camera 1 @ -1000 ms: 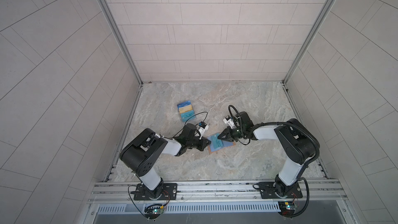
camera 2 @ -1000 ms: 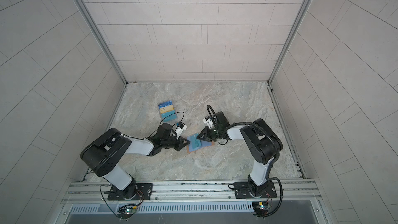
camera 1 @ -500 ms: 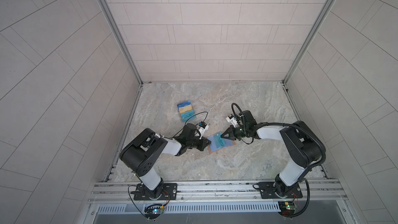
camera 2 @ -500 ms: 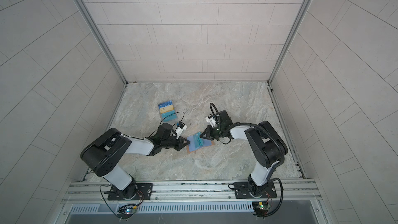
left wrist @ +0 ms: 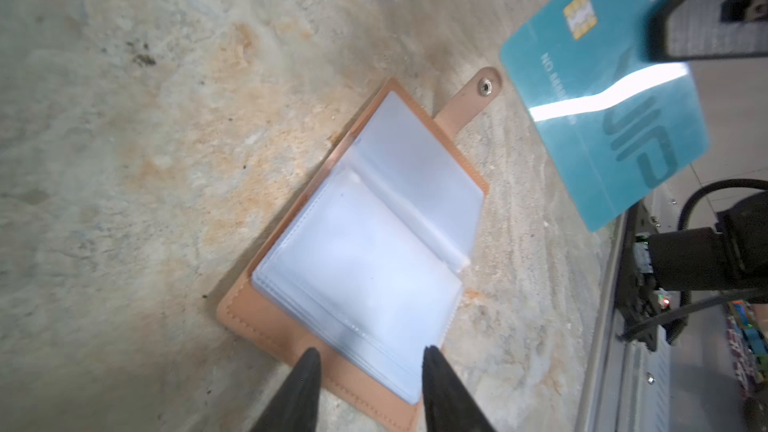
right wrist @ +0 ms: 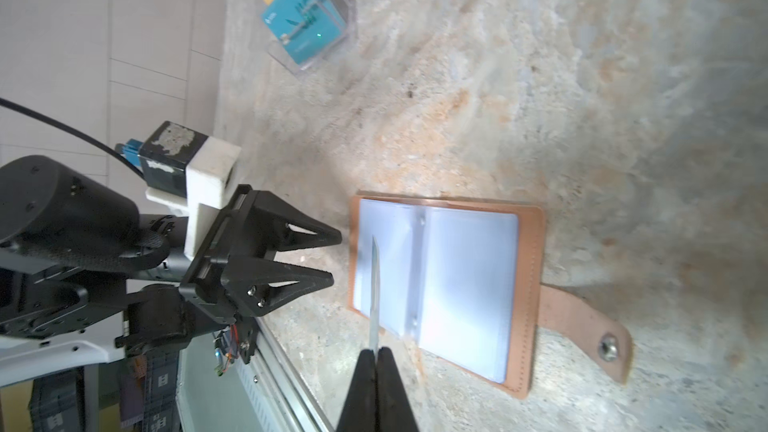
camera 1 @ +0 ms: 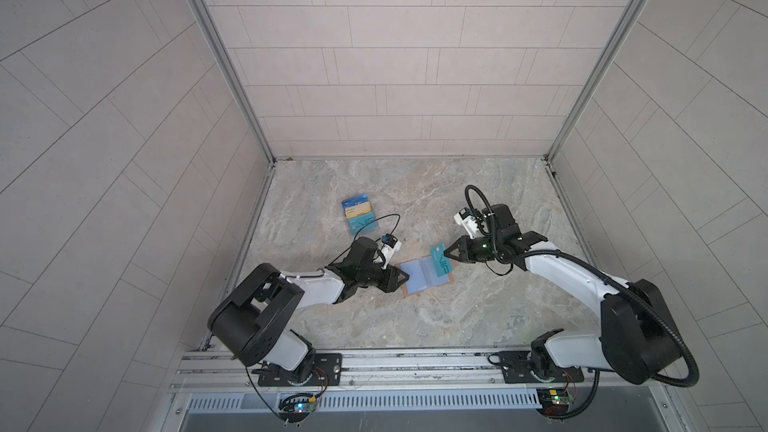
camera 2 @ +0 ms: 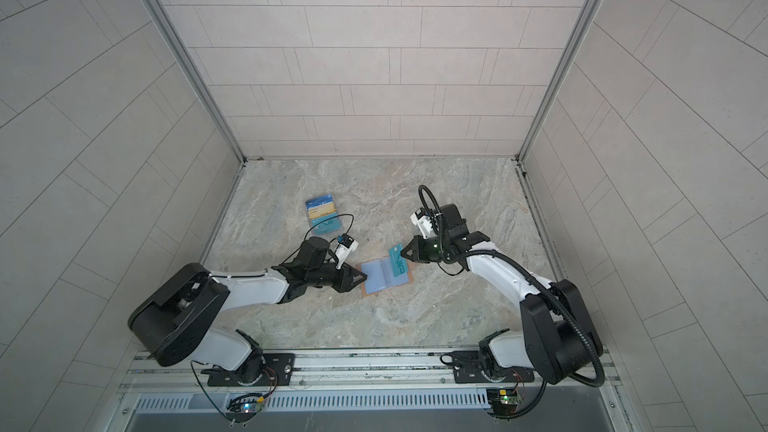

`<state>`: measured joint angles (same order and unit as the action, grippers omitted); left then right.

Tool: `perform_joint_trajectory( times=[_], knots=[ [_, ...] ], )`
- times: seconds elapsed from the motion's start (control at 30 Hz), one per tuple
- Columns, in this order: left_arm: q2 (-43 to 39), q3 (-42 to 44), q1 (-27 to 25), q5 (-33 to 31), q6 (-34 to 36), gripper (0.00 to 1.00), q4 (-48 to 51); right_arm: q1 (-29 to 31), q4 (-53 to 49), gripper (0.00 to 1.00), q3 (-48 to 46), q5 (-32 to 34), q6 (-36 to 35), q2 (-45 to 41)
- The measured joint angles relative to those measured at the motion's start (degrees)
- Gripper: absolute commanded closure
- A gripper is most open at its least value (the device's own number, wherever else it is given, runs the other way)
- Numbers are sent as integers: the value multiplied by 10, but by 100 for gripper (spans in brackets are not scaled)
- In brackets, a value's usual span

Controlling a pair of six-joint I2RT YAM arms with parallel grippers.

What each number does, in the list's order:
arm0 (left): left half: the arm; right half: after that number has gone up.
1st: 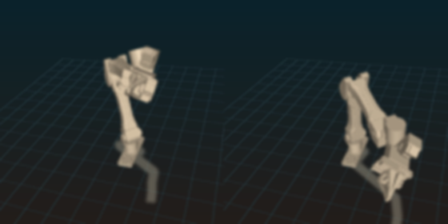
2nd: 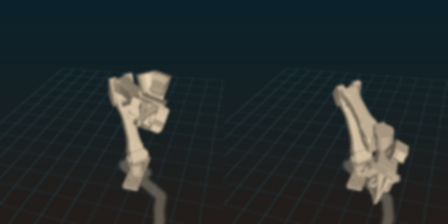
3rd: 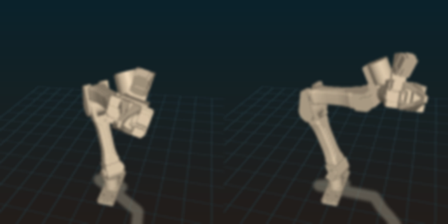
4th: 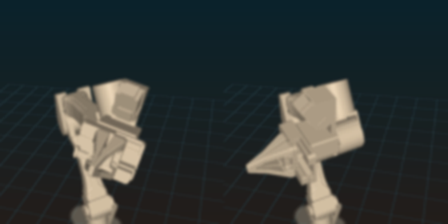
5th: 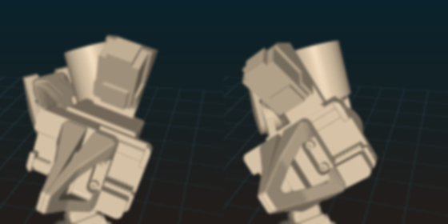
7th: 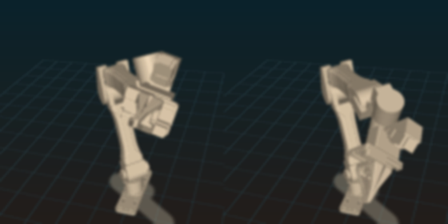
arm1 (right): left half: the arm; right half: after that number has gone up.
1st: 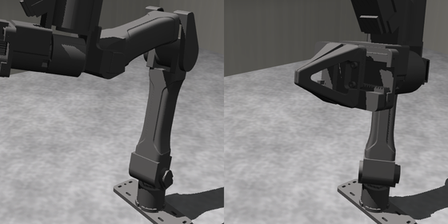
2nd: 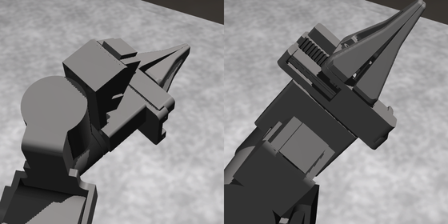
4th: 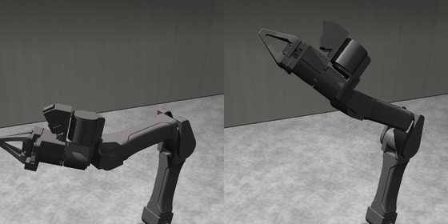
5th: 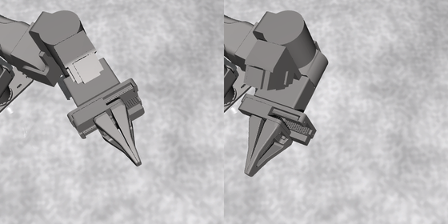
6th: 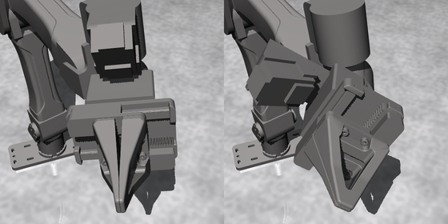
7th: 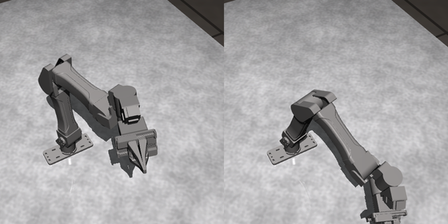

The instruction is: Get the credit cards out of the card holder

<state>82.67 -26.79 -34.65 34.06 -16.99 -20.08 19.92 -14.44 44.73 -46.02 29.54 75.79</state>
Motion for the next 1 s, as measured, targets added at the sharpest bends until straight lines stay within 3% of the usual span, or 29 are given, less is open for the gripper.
perform_joint_trajectory(
  times=[0.07, 0.33, 0.63, 0.87, 1.0],
  knots=[
    [-25, -14, 0, 21, -3, 44, 17, 0, 0, 100, 0, -20, -7, -6],
    [-92, -61, 0, 126, -25, 43, 28, 3, -19, 100, 0, -91, -48, -47],
    [-101, -74, 24, 218, -71, 39, 19, 53, -28, 100, 5, -129, -85, -101],
    [-101, -79, 23, 277, -100, 47, 4, 76, -43, 100, 30, -134, -108, -99],
    [-101, -89, 6, 296, -97, 68, 12, 77, -47, 100, 46, -138, -115, -85]
  ],
)
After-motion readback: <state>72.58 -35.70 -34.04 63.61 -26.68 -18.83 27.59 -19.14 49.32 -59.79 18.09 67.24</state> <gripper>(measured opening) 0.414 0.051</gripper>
